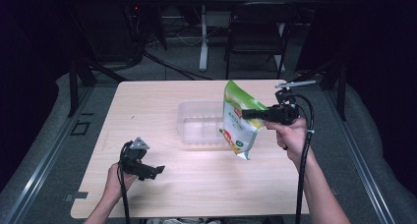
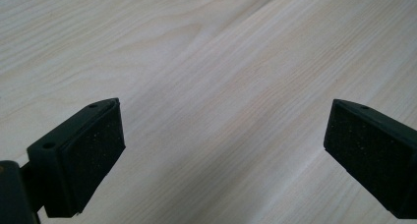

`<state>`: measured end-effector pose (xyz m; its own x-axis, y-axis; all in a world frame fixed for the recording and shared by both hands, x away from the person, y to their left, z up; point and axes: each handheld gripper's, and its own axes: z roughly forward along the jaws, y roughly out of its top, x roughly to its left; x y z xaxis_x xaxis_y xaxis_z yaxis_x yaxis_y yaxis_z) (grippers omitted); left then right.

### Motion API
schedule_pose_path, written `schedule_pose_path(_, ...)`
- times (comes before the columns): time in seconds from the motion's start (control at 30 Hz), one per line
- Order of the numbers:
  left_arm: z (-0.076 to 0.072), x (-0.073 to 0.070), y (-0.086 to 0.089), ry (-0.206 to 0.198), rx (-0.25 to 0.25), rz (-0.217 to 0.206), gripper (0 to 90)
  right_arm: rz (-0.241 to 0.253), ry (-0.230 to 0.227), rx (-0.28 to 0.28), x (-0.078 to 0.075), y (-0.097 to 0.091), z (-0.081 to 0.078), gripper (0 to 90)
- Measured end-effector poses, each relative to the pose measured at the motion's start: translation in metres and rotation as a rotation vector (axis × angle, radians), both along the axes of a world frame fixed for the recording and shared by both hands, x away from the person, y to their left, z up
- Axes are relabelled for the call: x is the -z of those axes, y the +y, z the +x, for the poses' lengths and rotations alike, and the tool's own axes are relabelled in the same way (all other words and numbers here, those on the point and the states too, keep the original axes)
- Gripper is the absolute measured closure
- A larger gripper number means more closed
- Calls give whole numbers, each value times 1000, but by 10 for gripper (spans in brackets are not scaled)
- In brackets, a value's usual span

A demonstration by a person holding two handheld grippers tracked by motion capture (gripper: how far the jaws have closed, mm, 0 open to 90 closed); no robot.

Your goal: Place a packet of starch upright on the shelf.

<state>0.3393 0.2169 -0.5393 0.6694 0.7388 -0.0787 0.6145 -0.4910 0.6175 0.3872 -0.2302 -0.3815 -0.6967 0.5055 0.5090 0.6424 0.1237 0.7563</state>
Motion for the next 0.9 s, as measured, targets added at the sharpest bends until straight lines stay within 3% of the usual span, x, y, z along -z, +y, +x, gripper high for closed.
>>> schedule_pose_path(0.9,0,0,0,0,2,-3,17,-15,1,69,-8,9,37,900)
